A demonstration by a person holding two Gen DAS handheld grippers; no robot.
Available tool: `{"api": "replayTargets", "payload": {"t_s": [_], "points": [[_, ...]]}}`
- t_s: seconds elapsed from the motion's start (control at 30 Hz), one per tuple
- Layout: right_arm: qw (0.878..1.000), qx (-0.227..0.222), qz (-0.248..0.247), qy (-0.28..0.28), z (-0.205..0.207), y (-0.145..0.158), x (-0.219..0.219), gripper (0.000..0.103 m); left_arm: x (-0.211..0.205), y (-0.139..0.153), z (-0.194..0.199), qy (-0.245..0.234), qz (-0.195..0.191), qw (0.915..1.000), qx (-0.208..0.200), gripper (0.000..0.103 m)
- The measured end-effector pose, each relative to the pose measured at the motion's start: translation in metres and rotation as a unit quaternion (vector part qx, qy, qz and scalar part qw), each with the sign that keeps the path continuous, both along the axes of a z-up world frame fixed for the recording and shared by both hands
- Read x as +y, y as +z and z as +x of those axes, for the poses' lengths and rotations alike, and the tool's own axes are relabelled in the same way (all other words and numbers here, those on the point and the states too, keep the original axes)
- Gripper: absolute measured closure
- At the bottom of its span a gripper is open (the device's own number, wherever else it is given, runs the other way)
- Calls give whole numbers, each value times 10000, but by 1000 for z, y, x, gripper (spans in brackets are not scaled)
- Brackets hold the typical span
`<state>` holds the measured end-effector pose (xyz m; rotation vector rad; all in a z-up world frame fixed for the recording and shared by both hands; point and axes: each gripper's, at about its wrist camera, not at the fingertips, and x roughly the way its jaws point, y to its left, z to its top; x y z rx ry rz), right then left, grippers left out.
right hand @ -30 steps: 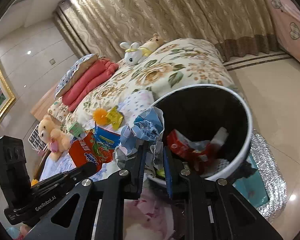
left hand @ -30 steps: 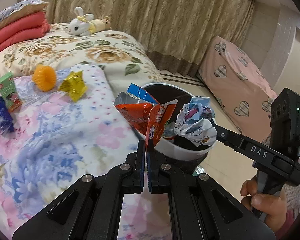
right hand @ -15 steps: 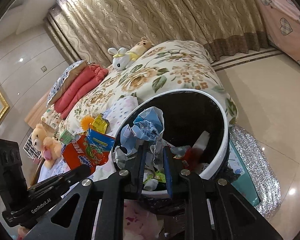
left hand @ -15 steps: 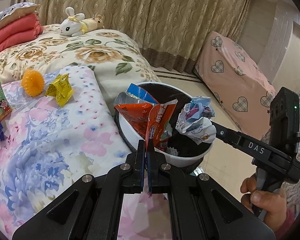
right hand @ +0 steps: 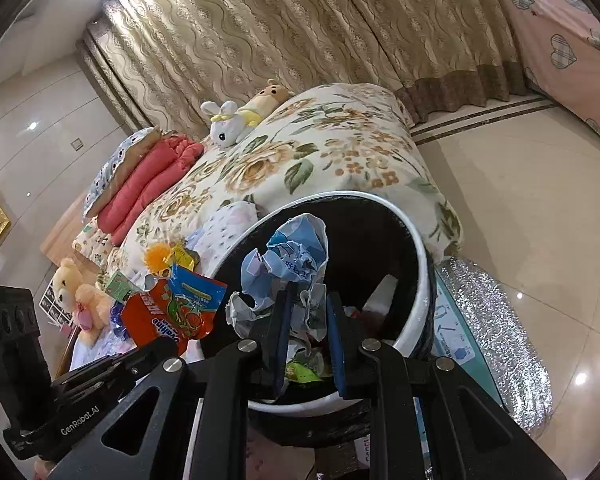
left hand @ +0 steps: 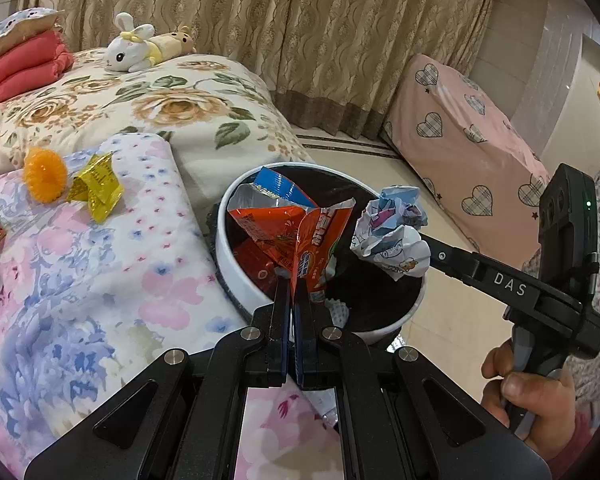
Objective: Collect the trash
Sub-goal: 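Open both grippers to drop the wrapper and tissue into the bin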
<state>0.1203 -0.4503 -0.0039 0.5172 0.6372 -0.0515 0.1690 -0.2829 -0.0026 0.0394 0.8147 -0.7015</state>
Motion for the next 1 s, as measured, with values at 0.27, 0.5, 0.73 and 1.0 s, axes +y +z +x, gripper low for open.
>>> {"api": "replayTargets", "payload": {"t_s": [0.27,0.5,0.73,1.0], "points": [[10000,43,-18,-27,5,-1,-7,85,-12,-1,6,-82,47,10000,16,102],[9999,102,-25,-58,8,-3,-10,85,-19,-4,10,-115,98,9999,54,102],[9999,137,-30,-61,12,-6,-12,83,-24,-8,14,-171,137,9996,184,102],[9999,63,-18,-126,11,-1,-11,61,-14,-5,14,-1,9,9997,244,80]]}}
